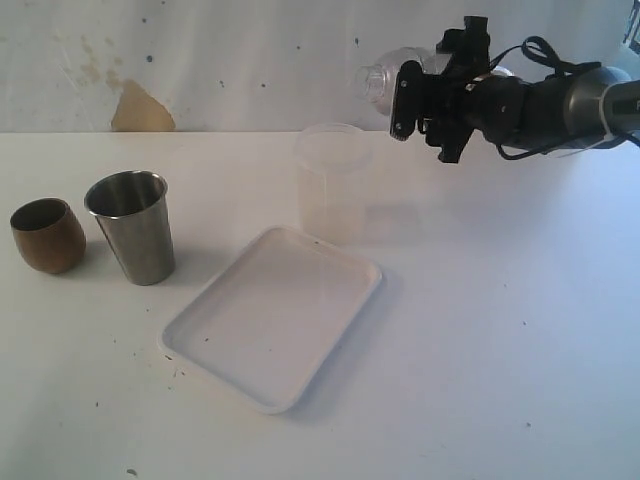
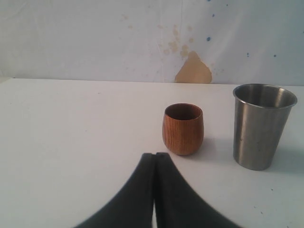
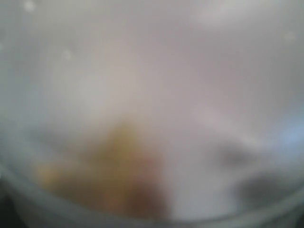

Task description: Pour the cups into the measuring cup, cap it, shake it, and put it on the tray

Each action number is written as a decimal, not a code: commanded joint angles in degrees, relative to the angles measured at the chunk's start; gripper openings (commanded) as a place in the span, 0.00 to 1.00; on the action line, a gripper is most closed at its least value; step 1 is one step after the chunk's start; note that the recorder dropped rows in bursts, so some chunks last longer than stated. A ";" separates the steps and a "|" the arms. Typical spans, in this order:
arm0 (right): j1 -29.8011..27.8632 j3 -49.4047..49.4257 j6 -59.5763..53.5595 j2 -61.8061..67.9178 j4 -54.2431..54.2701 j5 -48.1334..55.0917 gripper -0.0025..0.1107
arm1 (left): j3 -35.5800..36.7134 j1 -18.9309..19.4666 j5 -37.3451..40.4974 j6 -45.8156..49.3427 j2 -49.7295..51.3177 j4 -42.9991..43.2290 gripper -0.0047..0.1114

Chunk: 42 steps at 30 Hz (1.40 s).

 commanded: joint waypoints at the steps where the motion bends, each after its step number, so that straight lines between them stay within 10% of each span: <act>1: -0.21 -1.13 -1.50 -0.94 0.02 -4.74 0.02 | 0.26 -0.13 0.02 -0.12 -0.17 0.31 0.04; 42: 1.66 -1.13 -17.16 -0.94 -1.76 -9.78 0.02 | 0.26 -0.13 0.02 -0.12 -0.17 0.31 0.04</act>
